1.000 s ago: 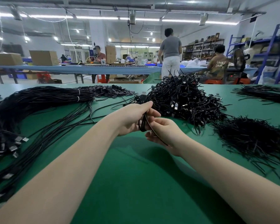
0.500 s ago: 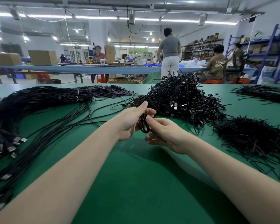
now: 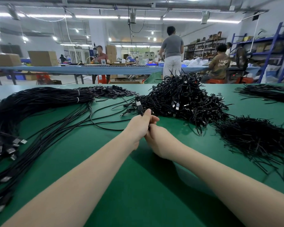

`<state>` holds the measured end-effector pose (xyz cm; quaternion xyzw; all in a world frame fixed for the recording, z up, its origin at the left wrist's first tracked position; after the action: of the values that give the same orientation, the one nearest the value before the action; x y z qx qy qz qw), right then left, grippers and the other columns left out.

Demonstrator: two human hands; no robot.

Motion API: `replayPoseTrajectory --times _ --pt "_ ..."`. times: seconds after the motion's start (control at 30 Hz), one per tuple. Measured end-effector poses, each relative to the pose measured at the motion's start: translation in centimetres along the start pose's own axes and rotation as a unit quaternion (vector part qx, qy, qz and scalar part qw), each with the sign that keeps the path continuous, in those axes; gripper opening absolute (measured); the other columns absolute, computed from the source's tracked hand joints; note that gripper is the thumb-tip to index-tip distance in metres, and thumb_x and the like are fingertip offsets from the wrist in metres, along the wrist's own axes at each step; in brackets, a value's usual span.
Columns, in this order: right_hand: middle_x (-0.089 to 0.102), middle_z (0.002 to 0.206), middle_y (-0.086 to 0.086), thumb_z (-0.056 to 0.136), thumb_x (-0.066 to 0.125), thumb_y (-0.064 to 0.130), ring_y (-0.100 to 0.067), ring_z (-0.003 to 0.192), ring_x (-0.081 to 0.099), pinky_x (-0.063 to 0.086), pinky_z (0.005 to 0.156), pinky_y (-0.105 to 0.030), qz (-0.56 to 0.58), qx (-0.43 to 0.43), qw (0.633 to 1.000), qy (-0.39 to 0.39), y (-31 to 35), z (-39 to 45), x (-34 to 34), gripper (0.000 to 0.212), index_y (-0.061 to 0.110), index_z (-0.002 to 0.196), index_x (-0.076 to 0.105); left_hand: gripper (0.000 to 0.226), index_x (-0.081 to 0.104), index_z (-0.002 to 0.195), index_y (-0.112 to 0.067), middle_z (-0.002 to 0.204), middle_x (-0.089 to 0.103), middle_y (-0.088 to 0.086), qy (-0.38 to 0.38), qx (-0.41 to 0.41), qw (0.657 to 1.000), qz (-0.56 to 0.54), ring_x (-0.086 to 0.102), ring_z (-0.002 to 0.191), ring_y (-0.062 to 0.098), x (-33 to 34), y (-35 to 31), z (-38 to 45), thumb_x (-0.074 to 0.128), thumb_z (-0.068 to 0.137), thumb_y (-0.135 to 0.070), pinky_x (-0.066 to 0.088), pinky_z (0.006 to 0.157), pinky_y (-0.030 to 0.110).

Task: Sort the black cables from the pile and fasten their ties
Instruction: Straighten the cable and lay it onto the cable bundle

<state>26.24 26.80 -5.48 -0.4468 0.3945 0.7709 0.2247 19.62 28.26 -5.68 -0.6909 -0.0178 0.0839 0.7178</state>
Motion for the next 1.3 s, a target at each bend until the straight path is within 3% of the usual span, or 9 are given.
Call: replayPoseTrajectory --times 0.1,0.3,0.37,0.5,0.67,0.83,1.07,1.2,1.3 --pt "0.050 0.086 -0.009 0.099 0.033 0.018 -0.033 0.075 0.050 0.043 0.066 -0.038 -0.059 0.059 0.996 -0.039 -1.7 0.2 -0.3 0.015 0.009 0.103 0.044 0.047 0.069 0.076 -0.025 0.091 0.065 -0.005 0.028 -0.017 0.999 -0.036 0.056 0.081 0.012 0.5 0.2 -0.1 0.035 0.102 -0.045 0.043 0.084 0.030" --pt "0.039 0.071 -0.004 0.098 0.031 0.011 -0.025 0.075 0.042 0.028 0.053 -0.028 0.016 0.158 0.987 -0.022 -5.9 0.7 -1.5 0.029 0.011 0.070 0.032 0.019 0.066 0.107 -0.021 0.107 0.067 -0.002 0.003 0.073 0.996 0.052 0.064 0.098 0.013 -0.1 -0.9 -0.4 0.056 0.095 -0.033 0.046 0.084 0.028" --pt "0.046 0.075 -0.007 0.099 0.032 0.017 -0.025 0.072 0.043 0.028 0.054 -0.030 0.032 0.142 0.989 -0.008 -6.1 0.6 -1.6 0.023 0.008 0.078 0.038 0.037 0.051 0.132 -0.021 0.131 0.054 0.003 -0.092 0.233 0.914 0.319 0.052 0.120 0.019 -1.3 -2.6 -0.9 0.055 0.095 -0.025 0.039 0.099 0.033" --pt "0.057 0.099 -0.016 0.103 0.030 0.020 -0.026 0.086 0.051 0.033 0.070 -0.030 -0.030 0.064 0.994 0.086 -4.3 0.3 -0.5 0.022 0.007 0.096 0.046 0.054 0.034 0.145 -0.037 0.154 0.031 -0.008 -0.090 0.410 0.622 0.661 0.026 0.143 0.017 0.9 -2.4 -2.7 0.048 0.094 -0.023 0.012 0.110 0.037" --pt "0.052 0.097 -0.011 0.103 0.028 0.018 -0.024 0.086 0.047 0.031 0.069 -0.028 -0.068 0.015 0.980 0.187 -3.0 0.0 -0.6 0.020 0.010 0.099 0.046 0.028 0.065 0.097 -0.024 0.085 0.065 -0.006 -0.054 0.482 0.522 0.702 0.066 0.083 0.016 1.7 -2.2 -3.8 0.039 0.088 -0.025 0.047 0.073 0.030" --pt "0.040 0.076 0.001 0.101 0.028 0.014 -0.023 0.075 0.043 0.025 0.063 -0.031 -0.255 -0.071 0.942 0.209 -2.6 -0.4 -1.3 0.016 0.011 0.094 0.042 0.013 0.063 0.075 -0.015 0.063 0.058 -0.002 -0.035 0.468 0.543 0.697 0.058 0.050 0.018 2.4 -1.5 -3.8 0.055 0.083 -0.021 0.037 0.045 0.028" --pt "0.060 0.085 0.003 0.092 0.034 0.026 -0.022 0.077 0.059 0.046 0.085 -0.035 -0.603 -0.262 0.751 -0.059 -0.8 -1.6 -5.1 0.029 0.018 0.103 0.060 0.018 0.032 0.090 -0.021 0.091 0.058 -0.002 -0.072 0.333 0.657 0.672 0.054 0.070 0.026 2.6 -0.3 -2.3 0.024 0.103 -0.030 0.015 0.051 0.032" --pt "0.057 0.114 0.000 0.089 0.048 0.055 -0.023 0.106 0.056 0.035 0.098 -0.043 -0.546 -0.017 0.834 -0.073 -6.3 -0.4 -12.0 0.056 0.022 0.134 0.041 0.032 0.027 0.076 -0.020 0.075 0.047 -0.003 -0.063 0.218 0.821 0.524 0.044 0.065 0.025 -1.0 1.2 -1.1 0.024 0.103 -0.036 0.027 0.058 0.034" --pt "0.057 0.080 0.006 0.092 0.046 0.054 -0.018 0.081 0.057 0.038 0.086 -0.038 -0.486 0.183 0.855 -0.013 -13.1 -2.2 -16.5 0.034 0.023 0.081 0.052 0.038 0.027 0.071 -0.019 0.069 0.046 -0.001 -0.062 0.183 0.877 0.439 0.041 0.058 0.020 -1.7 1.5 -0.7 0.024 0.103 -0.038 0.027 0.053 0.034"
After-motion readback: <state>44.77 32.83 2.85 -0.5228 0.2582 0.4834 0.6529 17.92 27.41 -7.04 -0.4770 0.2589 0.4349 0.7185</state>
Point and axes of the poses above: each hand's wrist, its own z-axis towards the middle knuckle, its own x-axis out of the palm, y = z × x, the point moved 8 cm from there along z, towards the middle knuckle
